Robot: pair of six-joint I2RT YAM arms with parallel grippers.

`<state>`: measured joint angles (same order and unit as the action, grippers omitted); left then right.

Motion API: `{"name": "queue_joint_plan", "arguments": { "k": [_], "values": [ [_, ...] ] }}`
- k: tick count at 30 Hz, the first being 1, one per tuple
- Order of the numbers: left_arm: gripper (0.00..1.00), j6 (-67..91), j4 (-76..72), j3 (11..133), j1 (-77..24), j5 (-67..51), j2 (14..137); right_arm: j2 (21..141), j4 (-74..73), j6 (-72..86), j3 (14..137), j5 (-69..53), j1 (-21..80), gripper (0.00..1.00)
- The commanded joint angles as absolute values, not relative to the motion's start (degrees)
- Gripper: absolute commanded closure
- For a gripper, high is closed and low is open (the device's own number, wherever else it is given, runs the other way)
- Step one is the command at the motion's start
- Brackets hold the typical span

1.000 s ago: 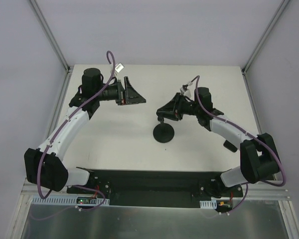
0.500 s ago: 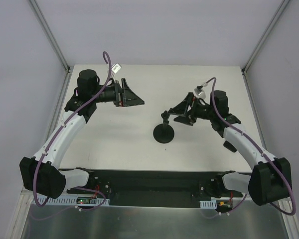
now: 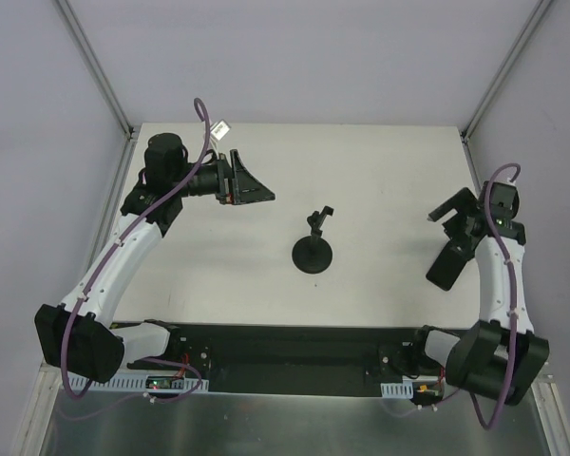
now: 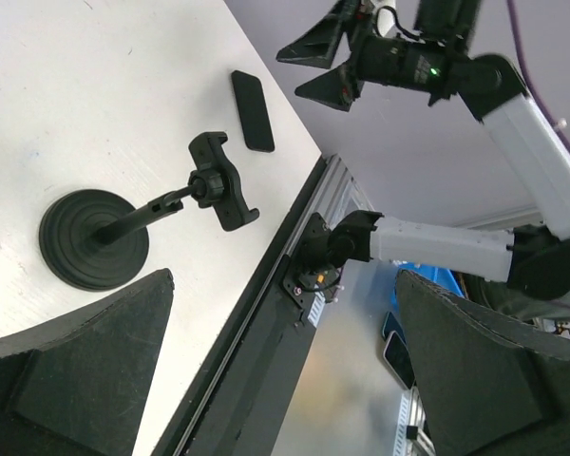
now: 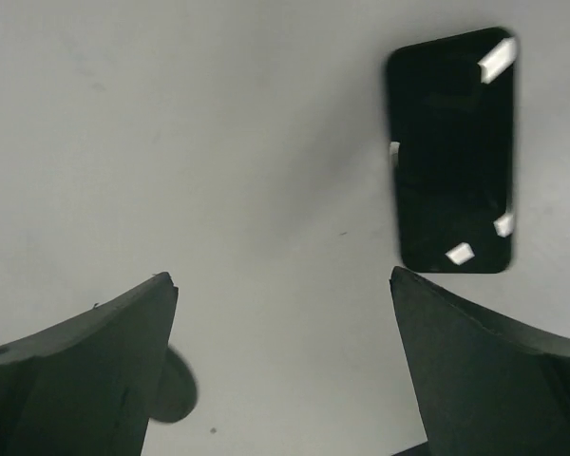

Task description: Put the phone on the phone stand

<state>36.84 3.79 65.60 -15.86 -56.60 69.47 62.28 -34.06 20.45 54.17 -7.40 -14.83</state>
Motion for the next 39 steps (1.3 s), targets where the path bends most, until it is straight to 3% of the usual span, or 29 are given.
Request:
{"name": "queue_joint_plan", "arguments": {
  "k": [1,9,31,37,39],
  "values": [
    [0.01,36.9,2.9,65.7,-16.9,-58.7,69.7,72.3,-40.6,12.1,59.8,11.7,-19.0,0.04],
    [0.01,36.8,2.8,65.8,-17.1,-59.1,70.8,93.7,-47.9,0.4,70.0,8.9,-22.5,0.04],
    [0.01,36.5,2.8,65.6,-17.2,-59.0,71.8,104.0,-43.5,-4.8,65.7,5.5,-22.9,0.01],
    [0.01,36.4,2.8,65.6,-17.3,-58.9,72.0,104.4,-41.4,-5.2,64.3,3.0,-22.9,0.14],
    [0.01,36.3,2.8,65.5,-17.4,-58.9,72.0,104.0,-41.2,-5.4,63.9,1.7,-22.9,0.25]
  ]
}}
